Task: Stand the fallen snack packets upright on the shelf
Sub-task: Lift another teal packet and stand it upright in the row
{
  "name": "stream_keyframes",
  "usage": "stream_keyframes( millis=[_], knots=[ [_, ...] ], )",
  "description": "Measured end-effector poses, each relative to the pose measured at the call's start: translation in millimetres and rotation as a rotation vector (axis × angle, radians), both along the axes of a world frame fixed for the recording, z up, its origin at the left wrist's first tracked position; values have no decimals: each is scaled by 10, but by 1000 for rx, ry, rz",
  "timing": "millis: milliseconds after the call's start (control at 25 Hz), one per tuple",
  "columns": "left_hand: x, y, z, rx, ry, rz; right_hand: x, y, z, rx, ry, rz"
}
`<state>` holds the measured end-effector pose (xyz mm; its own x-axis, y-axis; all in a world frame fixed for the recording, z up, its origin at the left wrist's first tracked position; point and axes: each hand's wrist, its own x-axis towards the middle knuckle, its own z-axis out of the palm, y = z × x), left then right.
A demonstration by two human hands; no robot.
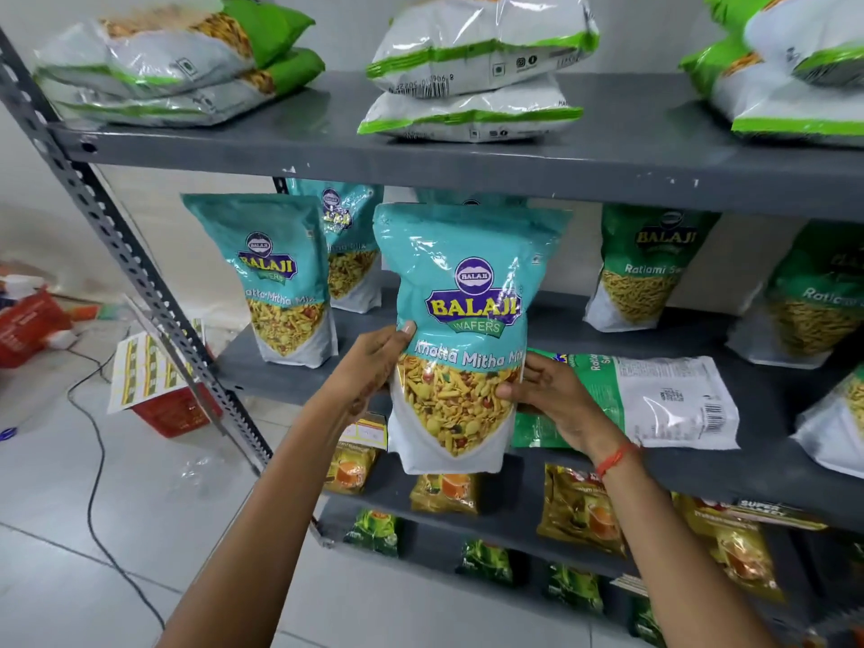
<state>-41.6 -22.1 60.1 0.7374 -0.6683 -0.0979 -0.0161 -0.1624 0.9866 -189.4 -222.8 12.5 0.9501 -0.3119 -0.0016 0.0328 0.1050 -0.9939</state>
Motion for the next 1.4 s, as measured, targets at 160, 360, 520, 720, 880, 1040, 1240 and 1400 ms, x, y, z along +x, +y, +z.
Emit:
stream_keyframes(
  millis=[160, 360, 520, 720, 880, 1040, 1240, 1400],
  knots=[
    [-139, 111, 112, -56, 45, -72, -216, 71, 157, -17, -64, 33],
    [-34, 13, 128, -20, 93, -13, -25, 39, 91, 0, -63, -1],
    [316, -241, -1, -150, 217, 55, 422, 30, -93, -26, -49, -110],
    [766, -397, -238, -110, 223, 273, 913, 91, -274, -64, -92, -138],
    [990, -430, -321, -239, 278, 252, 1101, 200, -362, -54, -129, -174],
    [1018, -399, -388, -140, 207, 205, 1134, 185, -371, -29, -104, -131],
    [456, -434, -448, -62, -157, 450, 1011, 190, -247, -19, -65, -138],
    [-275, -580, -583, -40, -560, 479, 606, 168, -251, -496, -26, -562]
  ],
)
